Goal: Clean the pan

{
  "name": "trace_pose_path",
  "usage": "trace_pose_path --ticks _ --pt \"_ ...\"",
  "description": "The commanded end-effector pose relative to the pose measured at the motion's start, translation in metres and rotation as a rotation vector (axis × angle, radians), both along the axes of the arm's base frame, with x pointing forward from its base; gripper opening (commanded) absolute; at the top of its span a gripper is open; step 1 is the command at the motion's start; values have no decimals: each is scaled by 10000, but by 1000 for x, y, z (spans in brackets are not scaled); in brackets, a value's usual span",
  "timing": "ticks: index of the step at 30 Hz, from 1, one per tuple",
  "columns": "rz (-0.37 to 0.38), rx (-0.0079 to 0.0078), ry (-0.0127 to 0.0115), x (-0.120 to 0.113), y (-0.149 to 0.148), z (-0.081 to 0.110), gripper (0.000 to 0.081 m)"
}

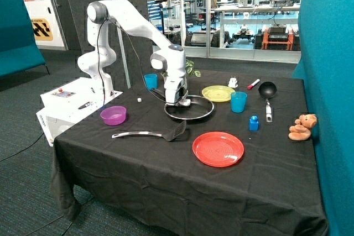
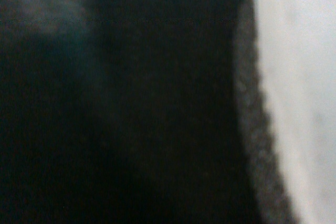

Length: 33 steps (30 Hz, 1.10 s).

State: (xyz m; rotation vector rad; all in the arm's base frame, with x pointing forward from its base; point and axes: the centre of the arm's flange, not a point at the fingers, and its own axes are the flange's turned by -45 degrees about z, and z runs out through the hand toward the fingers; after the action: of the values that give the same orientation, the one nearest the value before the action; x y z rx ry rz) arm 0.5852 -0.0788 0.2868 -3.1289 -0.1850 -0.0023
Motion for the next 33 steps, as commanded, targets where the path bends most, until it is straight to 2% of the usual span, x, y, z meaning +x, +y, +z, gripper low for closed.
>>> trace_pose_path --ticks 1,19,33 --pt "203 -73 9 10 22 -2 0" --pt "342 -73 9 42 33 -2 0" --pt "-25 -73 10 67 1 -3 0"
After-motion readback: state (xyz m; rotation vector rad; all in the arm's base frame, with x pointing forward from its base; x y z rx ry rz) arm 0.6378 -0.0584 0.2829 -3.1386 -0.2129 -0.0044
